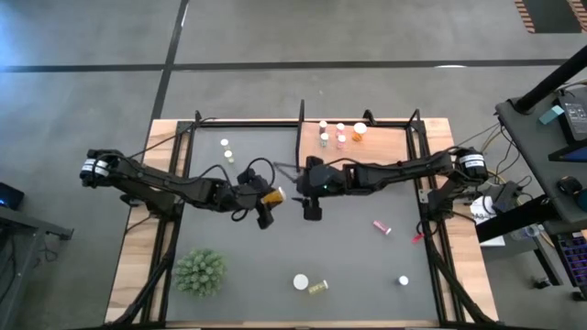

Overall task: Pick and place medicine bottles onto shelf by color
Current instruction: Put the top orange pill bottle on the shelf aligned with the other orange pill bottle

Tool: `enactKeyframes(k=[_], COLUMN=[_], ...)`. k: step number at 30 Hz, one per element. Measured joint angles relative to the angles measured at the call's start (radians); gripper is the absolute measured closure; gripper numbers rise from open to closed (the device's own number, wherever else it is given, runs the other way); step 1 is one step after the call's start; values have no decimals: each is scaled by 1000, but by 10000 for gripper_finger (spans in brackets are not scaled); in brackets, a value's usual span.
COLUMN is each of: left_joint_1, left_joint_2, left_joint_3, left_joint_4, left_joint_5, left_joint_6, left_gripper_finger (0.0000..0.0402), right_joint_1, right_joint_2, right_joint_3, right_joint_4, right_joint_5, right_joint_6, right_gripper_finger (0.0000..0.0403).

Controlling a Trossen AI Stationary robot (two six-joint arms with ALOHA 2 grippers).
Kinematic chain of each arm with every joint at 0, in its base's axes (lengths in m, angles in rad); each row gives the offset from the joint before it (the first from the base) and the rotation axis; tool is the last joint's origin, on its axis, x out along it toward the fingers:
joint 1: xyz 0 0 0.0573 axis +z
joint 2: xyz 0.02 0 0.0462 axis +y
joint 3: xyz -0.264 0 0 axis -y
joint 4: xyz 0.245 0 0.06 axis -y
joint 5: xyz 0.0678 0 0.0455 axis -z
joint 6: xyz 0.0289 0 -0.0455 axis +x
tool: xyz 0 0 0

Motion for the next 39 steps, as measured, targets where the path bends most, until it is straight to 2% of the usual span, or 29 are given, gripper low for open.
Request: enactKeyframes(k=[5, 9, 14, 18, 25, 39], left_joint_1=[-1, -1, -1, 0, 0, 1], left_joint_2=[0, 0, 0, 1, 1, 8], left_joint_3=[0, 0, 0, 0, 0, 0], left_joint_4=[16, 35, 92, 203, 400, 419], left_joint_5=[144, 217, 219, 219, 217, 215], left_joint_6=[-7, -49, -78, -37, 88, 111], left_gripper_finger=[226, 226, 226, 226, 226, 226], right_joint_1=[47, 92, 151, 167, 157, 152], right_joint_2=[6, -7, -58, -100, -158, -130], right_joint_3=[0, 11, 120, 202, 185, 192], right_joint_4=[-4, -24, -179, -295, -310, -259], right_joint_5=[-3, 2, 1, 2, 5, 4], right_joint_6=[-147, -237, -340, -372, -278, -282], right_gripper_finger=[168, 168, 168, 168, 168, 168])
